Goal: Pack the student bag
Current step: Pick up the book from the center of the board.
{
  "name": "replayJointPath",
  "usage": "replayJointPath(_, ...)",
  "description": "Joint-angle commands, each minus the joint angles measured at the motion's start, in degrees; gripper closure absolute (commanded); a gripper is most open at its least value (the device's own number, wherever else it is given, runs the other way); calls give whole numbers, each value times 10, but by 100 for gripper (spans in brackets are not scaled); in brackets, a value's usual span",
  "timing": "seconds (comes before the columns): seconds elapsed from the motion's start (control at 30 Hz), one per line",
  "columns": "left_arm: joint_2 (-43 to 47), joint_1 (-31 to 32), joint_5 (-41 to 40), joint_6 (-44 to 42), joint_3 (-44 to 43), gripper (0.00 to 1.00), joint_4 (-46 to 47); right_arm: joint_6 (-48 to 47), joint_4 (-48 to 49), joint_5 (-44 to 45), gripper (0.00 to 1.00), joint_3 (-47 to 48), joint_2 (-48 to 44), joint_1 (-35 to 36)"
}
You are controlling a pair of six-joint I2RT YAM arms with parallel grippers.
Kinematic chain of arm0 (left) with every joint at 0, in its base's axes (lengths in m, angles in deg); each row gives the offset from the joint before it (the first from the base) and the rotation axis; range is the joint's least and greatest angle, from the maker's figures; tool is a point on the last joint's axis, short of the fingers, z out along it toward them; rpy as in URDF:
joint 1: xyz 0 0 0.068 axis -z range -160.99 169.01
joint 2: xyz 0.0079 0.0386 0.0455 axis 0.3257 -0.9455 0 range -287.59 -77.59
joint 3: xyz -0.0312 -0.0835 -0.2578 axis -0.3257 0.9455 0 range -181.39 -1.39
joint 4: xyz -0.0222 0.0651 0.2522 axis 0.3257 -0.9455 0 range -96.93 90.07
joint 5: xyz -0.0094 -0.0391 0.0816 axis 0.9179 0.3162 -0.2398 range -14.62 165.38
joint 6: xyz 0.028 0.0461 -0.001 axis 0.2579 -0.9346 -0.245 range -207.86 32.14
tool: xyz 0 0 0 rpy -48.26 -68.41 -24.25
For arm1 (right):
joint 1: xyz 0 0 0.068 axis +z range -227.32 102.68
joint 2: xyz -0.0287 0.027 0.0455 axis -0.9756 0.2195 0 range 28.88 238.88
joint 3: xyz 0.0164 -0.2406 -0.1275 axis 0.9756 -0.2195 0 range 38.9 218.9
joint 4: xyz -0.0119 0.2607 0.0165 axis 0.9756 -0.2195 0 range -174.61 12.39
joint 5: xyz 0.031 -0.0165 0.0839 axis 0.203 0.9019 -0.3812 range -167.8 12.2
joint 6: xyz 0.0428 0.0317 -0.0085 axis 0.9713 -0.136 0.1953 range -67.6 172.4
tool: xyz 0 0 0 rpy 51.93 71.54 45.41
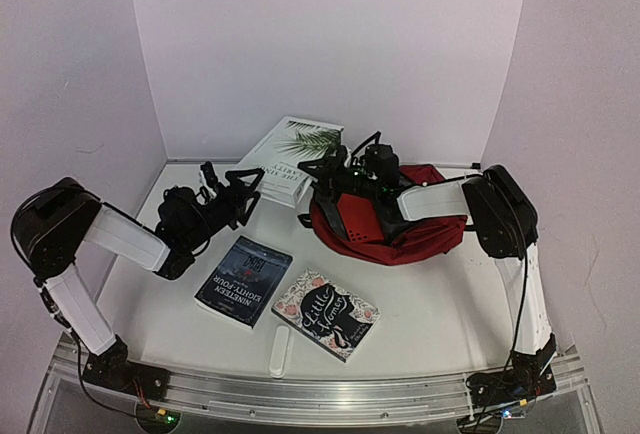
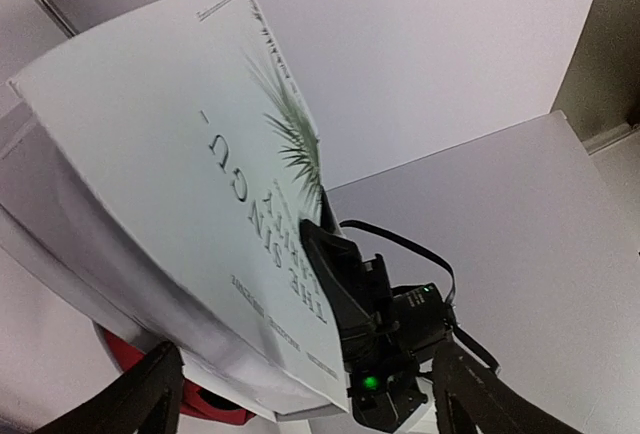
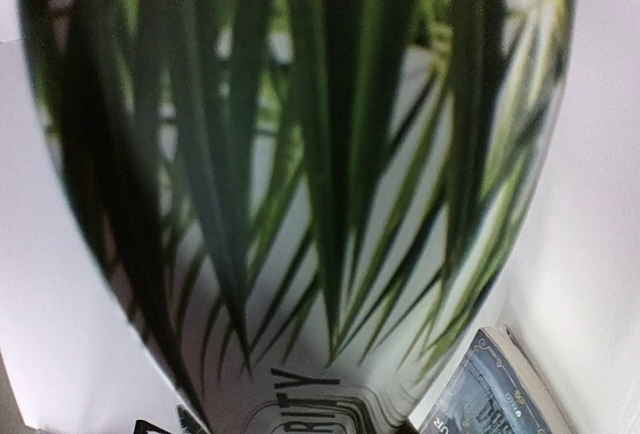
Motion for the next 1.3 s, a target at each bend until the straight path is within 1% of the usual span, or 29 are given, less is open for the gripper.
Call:
replayJointPath(0.0, -81, 9, -9, 61, -18, 20, 160, 23, 77, 8, 78, 7, -26, 13)
replayJointPath(0.07, -99, 13, -14, 72, -17, 22, 185, 20, 78, 9, 79, 8, -27, 13)
replayJointPath(0.2, -84, 21, -33, 64, 0, 21, 173, 12, 77, 11, 80, 9, -31, 4)
replayJointPath(0.37, -44, 22, -40, 59, 10, 17, 109, 12, 76, 12, 81, 20, -28, -14)
replayJointPath(0.47, -41, 22, -46, 66, 3, 15, 87, 24, 78, 11, 81, 24, -28, -14)
replayJointPath(0.63, -63, 22, -46, 71, -23, 15, 110, 32, 86, 9, 81, 11, -34, -7)
replayJointPath(0.77, -92, 23, -30, 77, -58, 19, 128, 49, 104, 12, 81, -3, -36, 2)
replayJointPath(0.87, -106, 22, -28, 86, -59, 22, 149, 53, 111, 13, 81, -9, -44, 3)
replayJointPath(1.0, -95, 23, -19, 76, -62, 26, 128, 55, 117, 11, 81, -18, -48, 4)
replayJointPath(1.07, -89, 23, -17, 73, -62, 30, 116, 56, 120, 10, 80, -25, -50, 5)
replayJointPath(1.27, -79, 22, -31, 68, -46, 37, 114, 52, 125, 9, 80, -59, -66, 7)
